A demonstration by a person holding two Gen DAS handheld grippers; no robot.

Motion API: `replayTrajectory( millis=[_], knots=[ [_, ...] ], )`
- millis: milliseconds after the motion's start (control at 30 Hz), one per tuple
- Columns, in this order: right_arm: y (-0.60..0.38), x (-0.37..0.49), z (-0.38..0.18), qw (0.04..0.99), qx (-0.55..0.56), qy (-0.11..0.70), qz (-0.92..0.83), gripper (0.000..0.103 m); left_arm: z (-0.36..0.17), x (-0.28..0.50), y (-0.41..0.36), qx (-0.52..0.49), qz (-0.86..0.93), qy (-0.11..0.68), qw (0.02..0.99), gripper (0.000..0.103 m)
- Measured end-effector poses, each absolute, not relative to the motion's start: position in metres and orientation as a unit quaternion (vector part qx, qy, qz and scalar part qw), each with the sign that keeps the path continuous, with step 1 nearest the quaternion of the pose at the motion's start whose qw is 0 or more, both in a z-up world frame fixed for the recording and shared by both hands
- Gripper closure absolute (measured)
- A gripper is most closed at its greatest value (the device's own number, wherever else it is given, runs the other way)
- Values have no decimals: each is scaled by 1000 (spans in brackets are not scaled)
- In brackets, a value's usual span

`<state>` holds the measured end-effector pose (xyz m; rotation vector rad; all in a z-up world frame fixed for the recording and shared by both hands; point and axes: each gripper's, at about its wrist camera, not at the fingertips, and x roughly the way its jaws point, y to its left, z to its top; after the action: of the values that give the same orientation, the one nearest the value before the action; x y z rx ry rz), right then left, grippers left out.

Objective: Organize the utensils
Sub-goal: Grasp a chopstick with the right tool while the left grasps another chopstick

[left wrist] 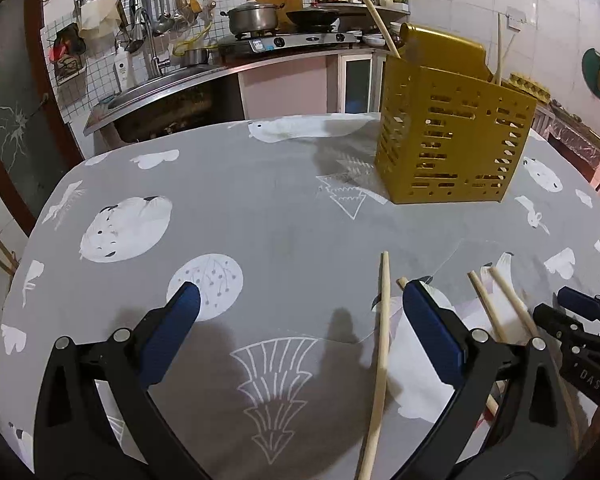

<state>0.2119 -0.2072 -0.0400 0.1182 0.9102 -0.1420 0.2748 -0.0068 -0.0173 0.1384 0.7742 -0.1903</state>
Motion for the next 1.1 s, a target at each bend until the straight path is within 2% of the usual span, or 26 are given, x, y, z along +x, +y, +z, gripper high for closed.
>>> replayTrajectory(
  millis=[133, 233, 267, 633, 800, 867, 933, 1000, 1067, 1100],
  knots=[
    [-199, 212, -42, 889, 48, 450, -66, 67, -19, 277, -6, 64, -97, 382, 917, 5],
    [-198, 212, -43, 888, 49, 454, -65, 81, -20, 278, -7, 65, -101, 385, 915, 5],
    [-199, 213, -43, 888, 50, 453, -63, 91, -20, 278, -8, 65, -103, 386, 914, 5],
    [-234, 232, -38, 890, 72, 445, -75, 95, -27, 284, -24, 72, -128, 406, 902, 6],
    [-247, 241, -42, 888, 73, 448, -78, 95, -39, 297, -36, 74, -140, 437, 885, 18],
    [-249, 243, -44, 888, 73, 448, -76, 95, -43, 302, -40, 77, -141, 446, 880, 27],
    [-248, 243, -45, 889, 68, 446, -75, 95, -46, 308, -43, 71, -148, 453, 876, 29],
    [-247, 244, -45, 890, 65, 445, -75, 95, -45, 313, -46, 70, -153, 456, 874, 38],
    [-247, 246, -45, 890, 65, 445, -74, 95, -45, 319, -50, 75, -149, 461, 872, 54],
    [-248, 247, -45, 890, 65, 444, -74, 95, -45, 322, -51, 75, -146, 465, 870, 58]
  ],
)
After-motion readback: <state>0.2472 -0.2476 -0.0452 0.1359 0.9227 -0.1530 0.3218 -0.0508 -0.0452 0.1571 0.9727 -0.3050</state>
